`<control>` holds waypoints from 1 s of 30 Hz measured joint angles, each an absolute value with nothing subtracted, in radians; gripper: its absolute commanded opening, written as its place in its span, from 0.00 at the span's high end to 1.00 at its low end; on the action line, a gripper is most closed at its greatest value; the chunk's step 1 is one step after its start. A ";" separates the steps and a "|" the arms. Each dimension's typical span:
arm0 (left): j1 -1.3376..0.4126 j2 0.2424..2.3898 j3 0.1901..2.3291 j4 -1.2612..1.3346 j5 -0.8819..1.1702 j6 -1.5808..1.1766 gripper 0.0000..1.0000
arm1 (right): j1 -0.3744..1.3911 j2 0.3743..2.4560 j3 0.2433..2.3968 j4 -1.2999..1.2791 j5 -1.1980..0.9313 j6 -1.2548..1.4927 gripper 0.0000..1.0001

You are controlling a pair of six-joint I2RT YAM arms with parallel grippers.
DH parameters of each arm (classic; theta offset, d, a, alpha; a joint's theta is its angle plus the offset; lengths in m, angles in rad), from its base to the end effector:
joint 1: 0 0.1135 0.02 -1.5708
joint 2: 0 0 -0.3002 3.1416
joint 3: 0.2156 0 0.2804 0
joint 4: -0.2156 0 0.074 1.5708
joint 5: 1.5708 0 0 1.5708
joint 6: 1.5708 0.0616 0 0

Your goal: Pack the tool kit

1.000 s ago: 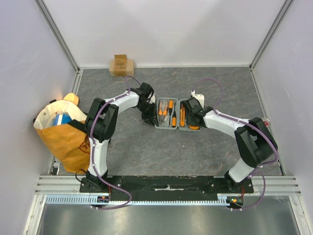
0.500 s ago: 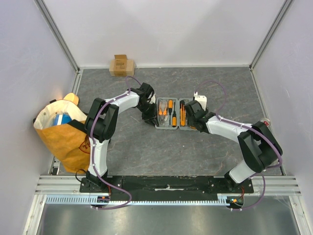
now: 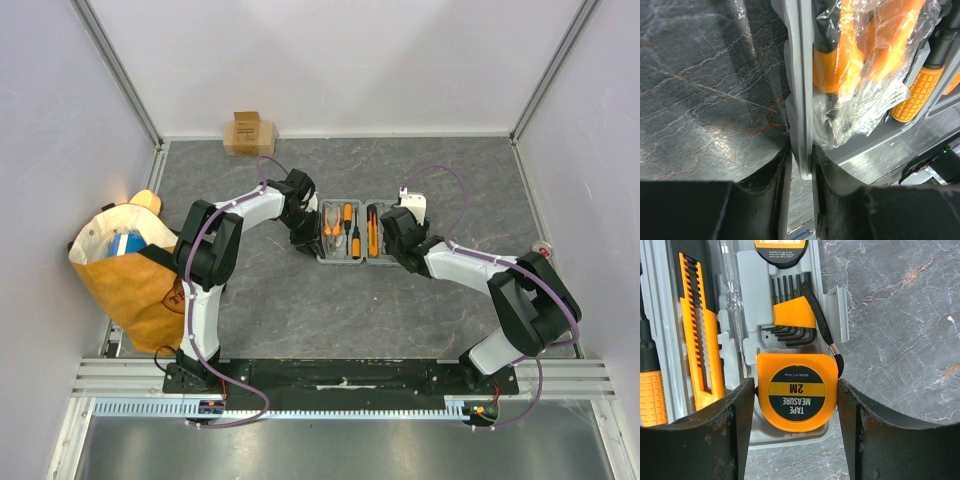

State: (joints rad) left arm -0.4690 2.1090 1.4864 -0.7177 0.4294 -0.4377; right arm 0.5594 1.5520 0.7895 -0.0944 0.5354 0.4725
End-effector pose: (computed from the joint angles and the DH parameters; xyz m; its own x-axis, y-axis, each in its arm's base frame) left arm 0.3997 -0.2313 0.1337 -0.9967 0.0730 -0.0351 0.0810 0.8822 -0.4639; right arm 0.3023 0.1522 0.1719 -0.6493 0.0553 -0.7585 0.1373 0.9895 -0.0454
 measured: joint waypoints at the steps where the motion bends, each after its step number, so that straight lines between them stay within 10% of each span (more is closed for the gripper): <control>1: -0.469 2.109 1.486 -0.718 0.429 -0.438 0.72 | 0.560 1.552 0.788 -0.087 0.534 0.471 0.56; 16: -0.469 2.109 1.487 -0.718 0.430 -0.438 0.72 | 0.600 1.552 0.753 -0.057 0.521 0.455 0.54; 30: -0.469 2.114 1.489 -0.721 0.445 -0.438 0.72 | 0.604 1.548 0.791 -0.135 0.522 0.467 0.18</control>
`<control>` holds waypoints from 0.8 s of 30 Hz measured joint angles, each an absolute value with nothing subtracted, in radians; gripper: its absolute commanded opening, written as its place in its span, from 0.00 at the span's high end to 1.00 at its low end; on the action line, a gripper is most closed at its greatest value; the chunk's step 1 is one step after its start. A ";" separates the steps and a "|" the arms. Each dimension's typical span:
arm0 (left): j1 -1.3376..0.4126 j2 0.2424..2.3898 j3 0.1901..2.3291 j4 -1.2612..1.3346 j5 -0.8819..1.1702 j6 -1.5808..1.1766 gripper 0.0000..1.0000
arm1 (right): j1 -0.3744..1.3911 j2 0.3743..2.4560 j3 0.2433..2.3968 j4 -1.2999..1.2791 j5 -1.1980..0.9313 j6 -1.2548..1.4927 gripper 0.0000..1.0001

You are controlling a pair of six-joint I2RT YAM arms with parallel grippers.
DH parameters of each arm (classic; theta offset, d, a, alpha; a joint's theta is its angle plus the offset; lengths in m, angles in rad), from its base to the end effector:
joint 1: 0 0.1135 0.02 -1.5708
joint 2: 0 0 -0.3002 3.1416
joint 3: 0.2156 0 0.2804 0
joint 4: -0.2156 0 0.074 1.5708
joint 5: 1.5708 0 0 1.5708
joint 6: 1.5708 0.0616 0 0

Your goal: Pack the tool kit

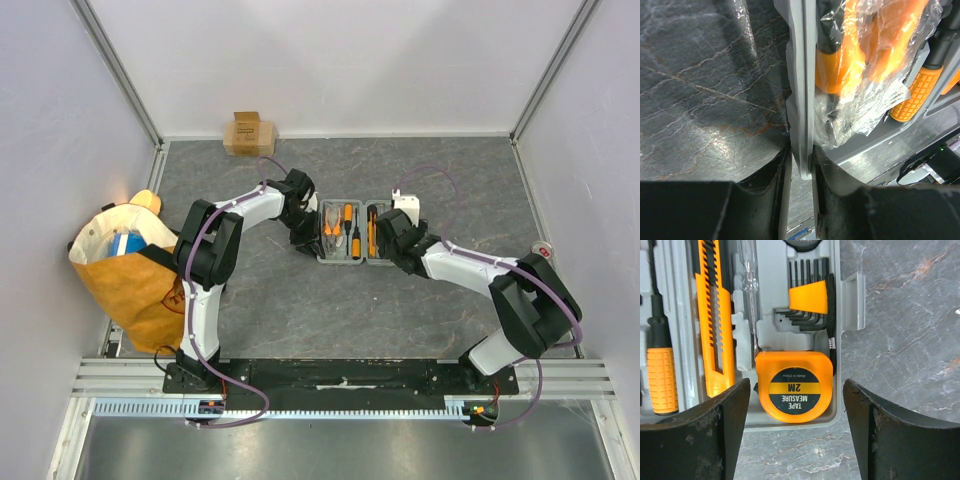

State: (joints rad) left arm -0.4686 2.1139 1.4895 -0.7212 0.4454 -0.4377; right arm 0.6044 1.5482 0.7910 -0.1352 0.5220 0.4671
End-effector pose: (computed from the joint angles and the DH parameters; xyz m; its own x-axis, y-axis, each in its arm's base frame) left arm 0.3997 -0.2321 0.1327 -0.9968 0.0759 -0.0243 0.0783 0.8765 -0.4750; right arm 0.2918 0.1642 0.1699 -0.6779 0.0062 -0.7351 0.0786 0.9948 -0.0640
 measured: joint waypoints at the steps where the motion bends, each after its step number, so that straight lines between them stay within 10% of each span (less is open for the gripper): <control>1: -0.469 2.114 1.489 -0.721 0.446 -0.438 0.72 | 0.604 1.545 0.808 -0.162 0.523 0.466 0.18; 24: -0.469 2.114 1.489 -0.722 0.446 -0.438 0.72 | 0.607 1.681 0.993 -0.357 0.478 0.402 0.54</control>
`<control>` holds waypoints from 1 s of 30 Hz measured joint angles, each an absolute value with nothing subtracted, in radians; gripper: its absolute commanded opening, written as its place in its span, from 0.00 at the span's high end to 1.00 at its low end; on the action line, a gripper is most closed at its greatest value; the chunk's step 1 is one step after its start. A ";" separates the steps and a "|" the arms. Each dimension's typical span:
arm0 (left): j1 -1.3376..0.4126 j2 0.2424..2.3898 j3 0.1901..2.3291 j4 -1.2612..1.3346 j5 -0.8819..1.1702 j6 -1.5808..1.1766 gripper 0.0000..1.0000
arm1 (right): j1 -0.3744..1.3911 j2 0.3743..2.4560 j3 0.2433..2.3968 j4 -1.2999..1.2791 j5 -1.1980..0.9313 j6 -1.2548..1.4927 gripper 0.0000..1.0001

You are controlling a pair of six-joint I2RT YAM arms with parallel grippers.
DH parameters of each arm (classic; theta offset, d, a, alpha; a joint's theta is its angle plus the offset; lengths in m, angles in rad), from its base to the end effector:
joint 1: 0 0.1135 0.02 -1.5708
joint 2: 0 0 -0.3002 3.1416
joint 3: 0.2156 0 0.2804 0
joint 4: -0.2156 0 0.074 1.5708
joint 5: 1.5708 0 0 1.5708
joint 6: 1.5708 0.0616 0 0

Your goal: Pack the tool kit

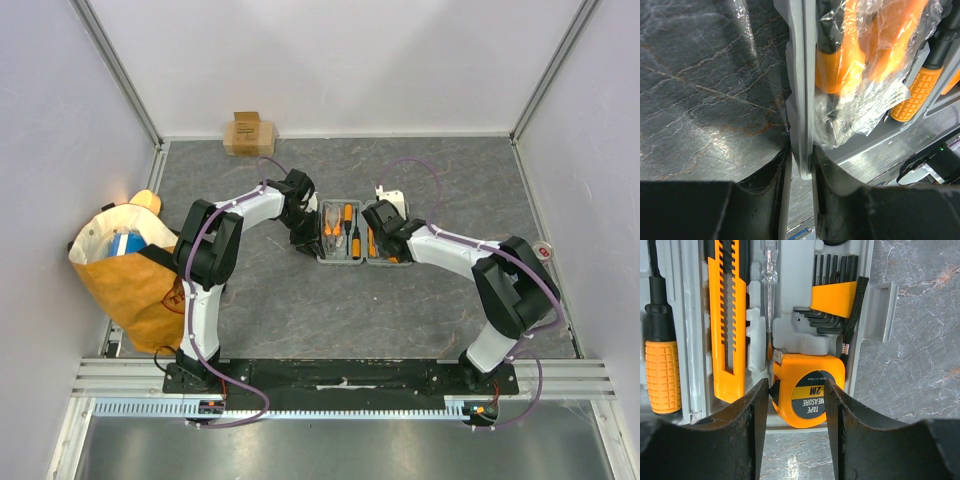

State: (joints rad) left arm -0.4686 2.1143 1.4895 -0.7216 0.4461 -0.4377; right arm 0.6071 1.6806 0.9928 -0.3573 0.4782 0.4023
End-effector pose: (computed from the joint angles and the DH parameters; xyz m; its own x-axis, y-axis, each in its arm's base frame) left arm 0.3996 -0.2321 0.1326 -0.9968 0.0760 -0.0233 0.0779 0.8764 -0.4753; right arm 0.3177 0.1862 0.1730 -0.7777 -0.1170 -0.6176 -0.0134 0.9854 -0.1698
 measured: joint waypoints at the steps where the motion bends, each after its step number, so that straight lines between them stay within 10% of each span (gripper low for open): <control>1: -0.469 2.114 1.489 -0.722 0.447 -0.438 0.72 | 0.607 1.682 0.995 -0.358 0.481 0.400 0.56; 12: -0.469 2.114 1.489 -0.722 0.447 -0.438 0.72 | 0.613 1.694 1.005 -0.363 0.494 0.388 0.67; 23: -0.469 2.114 1.489 -0.722 0.447 -0.438 0.72 | 0.608 1.723 1.078 -0.448 0.480 0.411 0.37; 30: -0.469 2.114 1.489 -0.722 0.448 -0.438 0.72 | 0.603 1.732 1.150 -0.494 0.468 0.419 0.47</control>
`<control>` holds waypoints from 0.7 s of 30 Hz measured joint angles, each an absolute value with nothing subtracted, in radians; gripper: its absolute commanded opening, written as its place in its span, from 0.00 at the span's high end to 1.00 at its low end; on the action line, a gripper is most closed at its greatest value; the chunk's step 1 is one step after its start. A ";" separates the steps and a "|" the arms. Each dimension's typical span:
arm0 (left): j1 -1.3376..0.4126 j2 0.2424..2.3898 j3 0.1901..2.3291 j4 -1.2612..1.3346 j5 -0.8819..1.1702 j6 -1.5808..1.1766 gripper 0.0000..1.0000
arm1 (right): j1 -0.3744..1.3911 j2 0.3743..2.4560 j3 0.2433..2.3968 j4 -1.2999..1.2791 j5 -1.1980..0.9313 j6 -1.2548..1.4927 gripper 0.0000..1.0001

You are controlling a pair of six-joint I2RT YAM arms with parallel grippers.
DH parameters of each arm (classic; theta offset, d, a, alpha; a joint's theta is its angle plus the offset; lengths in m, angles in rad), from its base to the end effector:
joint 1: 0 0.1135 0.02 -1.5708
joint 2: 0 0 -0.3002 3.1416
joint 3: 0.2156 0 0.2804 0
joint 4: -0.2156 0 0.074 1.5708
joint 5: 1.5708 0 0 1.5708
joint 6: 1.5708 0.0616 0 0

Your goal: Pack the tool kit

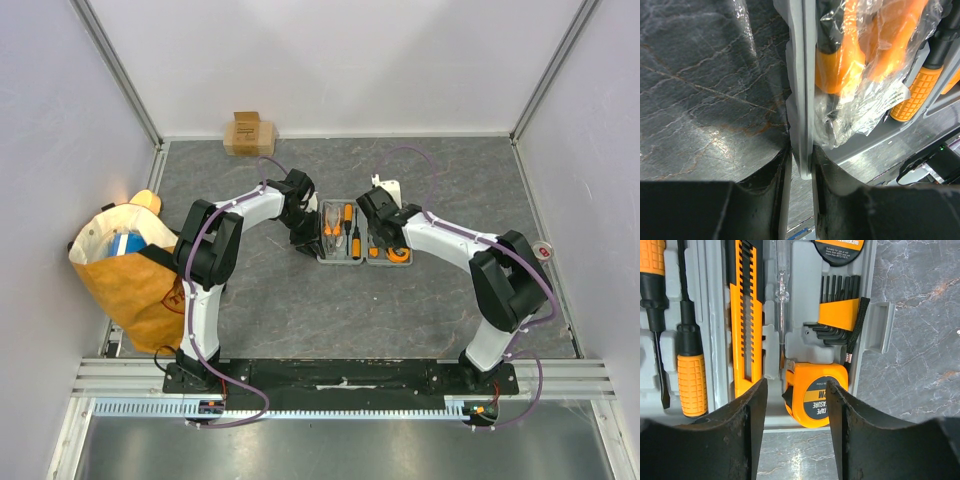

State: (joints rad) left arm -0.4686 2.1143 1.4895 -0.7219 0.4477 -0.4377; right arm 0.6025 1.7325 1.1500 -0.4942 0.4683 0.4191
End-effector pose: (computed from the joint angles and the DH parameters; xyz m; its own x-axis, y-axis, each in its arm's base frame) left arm 0.3995 -0.2321 0.1326 -0.9968 0.0764 -0.0224 0.0778 0.8757 -0.4765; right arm 0.3381 0.1988 0.1957 -0.7966 -0.1072 -0.5949 -0.0056 0.9854 -0.1700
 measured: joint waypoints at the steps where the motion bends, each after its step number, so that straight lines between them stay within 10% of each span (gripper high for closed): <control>1: -0.469 2.114 1.489 -0.722 0.447 -0.438 0.72 | 0.603 1.732 1.153 -0.495 0.469 0.421 0.50; 21: -0.469 2.116 1.491 -0.723 0.449 -0.438 0.72 | 0.585 1.763 1.127 -0.495 0.462 0.498 0.69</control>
State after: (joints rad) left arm -0.4686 2.1162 1.4906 -0.7231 0.4492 -0.4377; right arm 0.5850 1.7634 1.1267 -0.4953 0.4622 0.4980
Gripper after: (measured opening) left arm 0.284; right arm 0.319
